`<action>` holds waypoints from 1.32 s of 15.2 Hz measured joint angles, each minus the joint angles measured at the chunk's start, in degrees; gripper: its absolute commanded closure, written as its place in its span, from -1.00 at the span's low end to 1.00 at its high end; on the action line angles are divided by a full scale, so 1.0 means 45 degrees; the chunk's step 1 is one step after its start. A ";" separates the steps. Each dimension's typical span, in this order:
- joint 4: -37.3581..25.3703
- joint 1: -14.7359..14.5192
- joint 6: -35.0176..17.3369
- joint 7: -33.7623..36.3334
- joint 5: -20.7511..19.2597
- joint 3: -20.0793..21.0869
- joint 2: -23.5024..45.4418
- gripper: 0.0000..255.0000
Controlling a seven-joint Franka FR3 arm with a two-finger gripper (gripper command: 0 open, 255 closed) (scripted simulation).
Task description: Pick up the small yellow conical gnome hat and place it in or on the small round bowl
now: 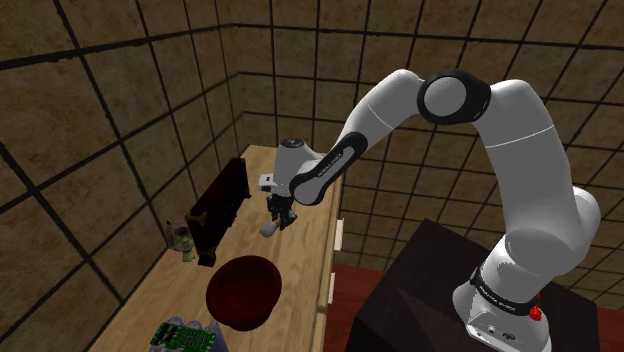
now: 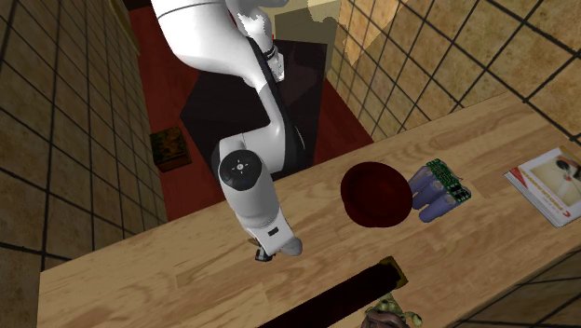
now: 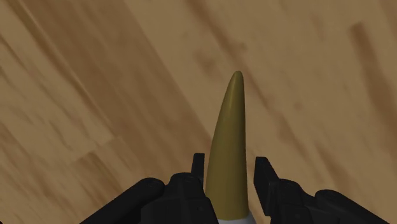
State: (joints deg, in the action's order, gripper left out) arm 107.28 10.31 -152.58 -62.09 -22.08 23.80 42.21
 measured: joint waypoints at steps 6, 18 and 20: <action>0.0314 0.0322 0.0423 -0.0159 0.0284 0.0356 -0.0708 1.00; 0.0426 0.0893 0.1745 -0.0548 0.1078 0.1192 -0.2145 1.00; 0.0435 0.1034 0.2003 -0.0665 0.1251 0.1345 -0.2420 1.00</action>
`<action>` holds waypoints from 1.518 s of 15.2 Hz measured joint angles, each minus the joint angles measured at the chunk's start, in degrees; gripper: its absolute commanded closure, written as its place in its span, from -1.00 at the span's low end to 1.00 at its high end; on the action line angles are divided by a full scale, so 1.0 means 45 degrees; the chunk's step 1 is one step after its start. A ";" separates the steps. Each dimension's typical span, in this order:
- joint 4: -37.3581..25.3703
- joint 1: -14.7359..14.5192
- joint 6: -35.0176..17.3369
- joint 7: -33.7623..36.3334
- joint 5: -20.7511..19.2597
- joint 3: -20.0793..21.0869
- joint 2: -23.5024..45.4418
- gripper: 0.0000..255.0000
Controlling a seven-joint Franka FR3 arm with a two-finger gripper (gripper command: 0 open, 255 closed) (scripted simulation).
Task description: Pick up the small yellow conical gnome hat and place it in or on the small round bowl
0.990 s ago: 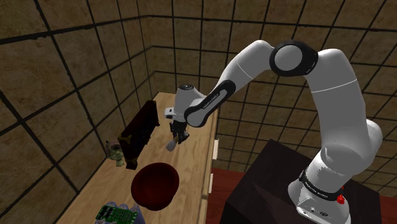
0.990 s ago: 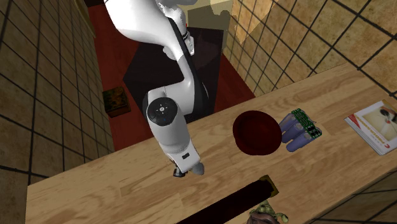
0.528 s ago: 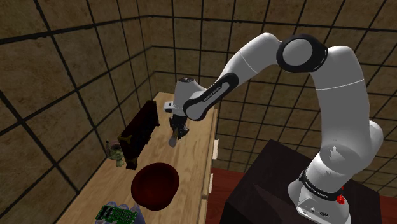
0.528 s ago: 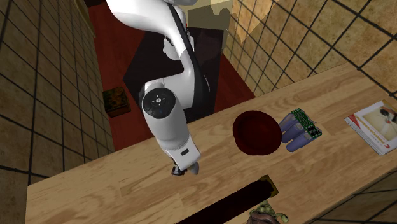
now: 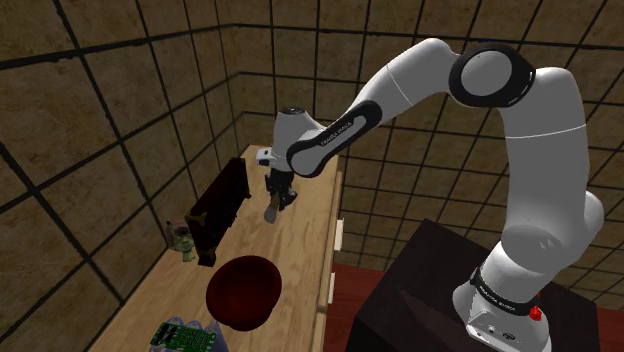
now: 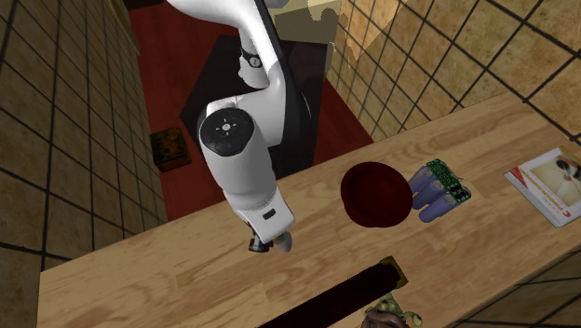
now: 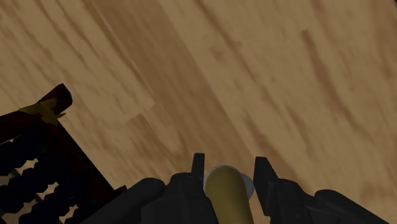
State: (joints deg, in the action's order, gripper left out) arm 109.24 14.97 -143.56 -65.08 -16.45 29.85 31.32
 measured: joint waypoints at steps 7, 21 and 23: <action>-0.0129 0.0343 0.0881 -0.0312 0.0540 0.0438 -0.0799 1.00; 0.1119 -0.0768 0.0958 0.1637 0.0865 0.1272 -0.2329 1.00; 0.1258 -0.1235 0.0902 0.2309 0.0757 0.1378 -0.2428 1.00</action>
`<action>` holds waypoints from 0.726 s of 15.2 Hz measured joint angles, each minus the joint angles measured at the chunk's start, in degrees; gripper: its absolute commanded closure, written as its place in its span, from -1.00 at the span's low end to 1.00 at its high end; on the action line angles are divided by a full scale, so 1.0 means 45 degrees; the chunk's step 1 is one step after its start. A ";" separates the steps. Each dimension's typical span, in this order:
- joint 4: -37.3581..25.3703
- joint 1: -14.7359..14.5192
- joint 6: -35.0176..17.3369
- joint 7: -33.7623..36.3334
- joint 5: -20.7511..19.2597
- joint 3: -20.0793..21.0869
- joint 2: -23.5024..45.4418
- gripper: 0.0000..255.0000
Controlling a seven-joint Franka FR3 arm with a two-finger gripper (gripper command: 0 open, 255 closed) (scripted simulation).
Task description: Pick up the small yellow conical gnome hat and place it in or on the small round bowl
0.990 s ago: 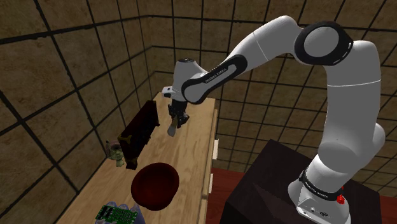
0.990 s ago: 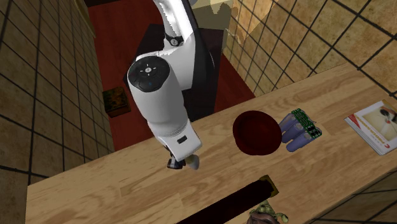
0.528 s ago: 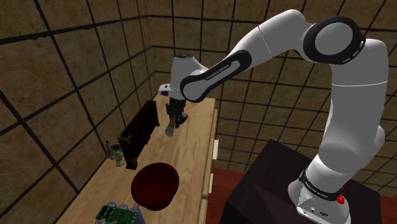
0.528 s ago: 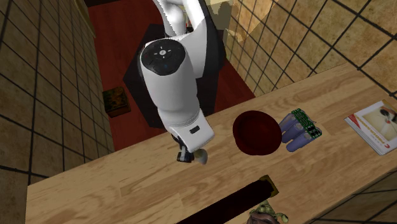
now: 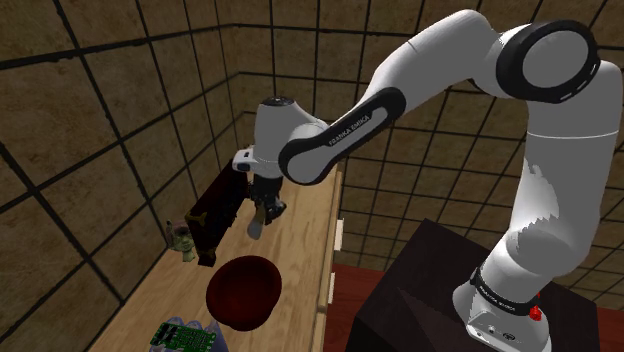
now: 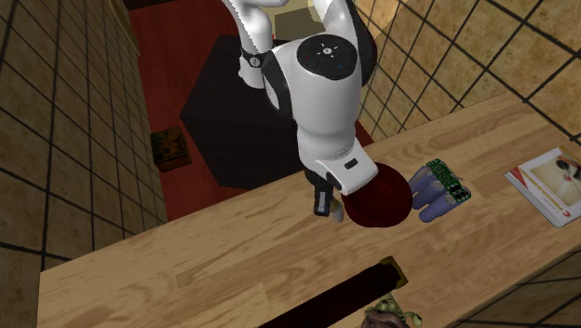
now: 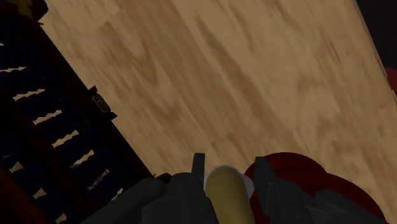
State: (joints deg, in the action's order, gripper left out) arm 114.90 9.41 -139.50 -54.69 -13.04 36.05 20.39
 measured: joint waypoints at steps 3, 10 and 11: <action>0.0128 -0.0655 -0.0042 0.0938 -0.0180 0.0139 -0.0100 1.00; 0.0042 -0.2383 0.0033 0.3280 -0.0778 0.0366 -0.0031 1.00; -0.0096 -0.2659 0.0080 0.3609 -0.0920 0.0353 0.0086 1.00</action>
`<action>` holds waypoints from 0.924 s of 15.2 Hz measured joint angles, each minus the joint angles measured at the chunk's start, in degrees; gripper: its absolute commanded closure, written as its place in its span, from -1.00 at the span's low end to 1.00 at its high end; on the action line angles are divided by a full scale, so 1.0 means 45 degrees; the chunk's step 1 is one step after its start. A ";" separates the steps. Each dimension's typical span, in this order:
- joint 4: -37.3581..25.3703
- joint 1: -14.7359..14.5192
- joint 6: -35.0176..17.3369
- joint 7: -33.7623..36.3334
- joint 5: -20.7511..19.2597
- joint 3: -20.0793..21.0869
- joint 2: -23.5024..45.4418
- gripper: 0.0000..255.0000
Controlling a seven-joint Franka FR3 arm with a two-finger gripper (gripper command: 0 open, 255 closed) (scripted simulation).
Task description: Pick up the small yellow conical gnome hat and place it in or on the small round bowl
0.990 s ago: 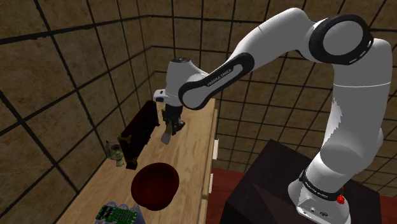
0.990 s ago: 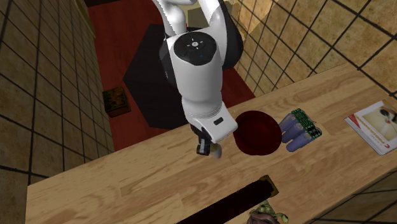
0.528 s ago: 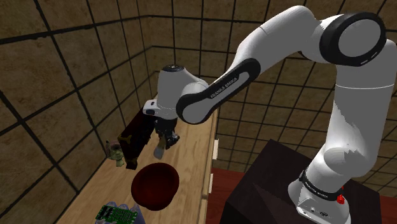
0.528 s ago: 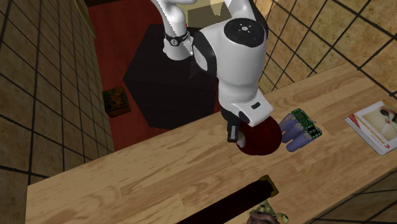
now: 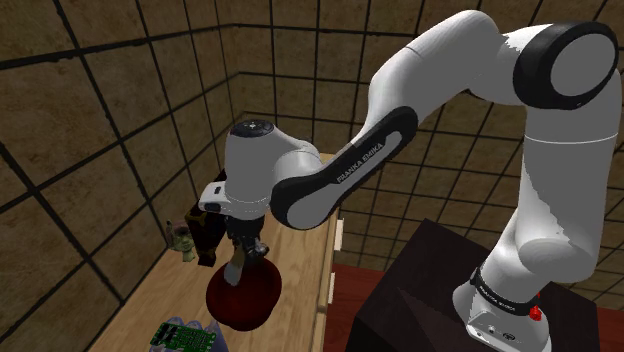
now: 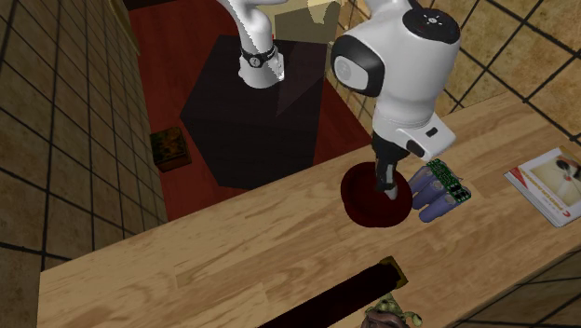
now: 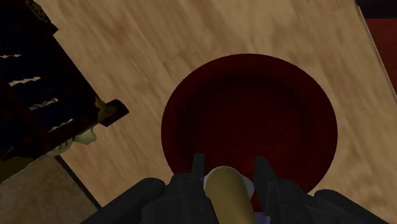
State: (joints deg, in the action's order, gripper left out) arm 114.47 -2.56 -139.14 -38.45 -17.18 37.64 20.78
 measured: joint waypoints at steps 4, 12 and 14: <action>0.0050 -0.0455 -0.0256 0.0620 -0.0368 -0.0122 0.0271 1.00; 0.0228 -0.0965 -0.1244 0.1259 -0.1282 -0.0758 0.1208 1.00; 0.0218 -0.1162 -0.1510 0.1473 -0.1563 -0.0973 0.1515 1.00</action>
State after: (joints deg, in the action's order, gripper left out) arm 115.45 -7.79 -145.94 -31.82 -24.22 33.26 27.60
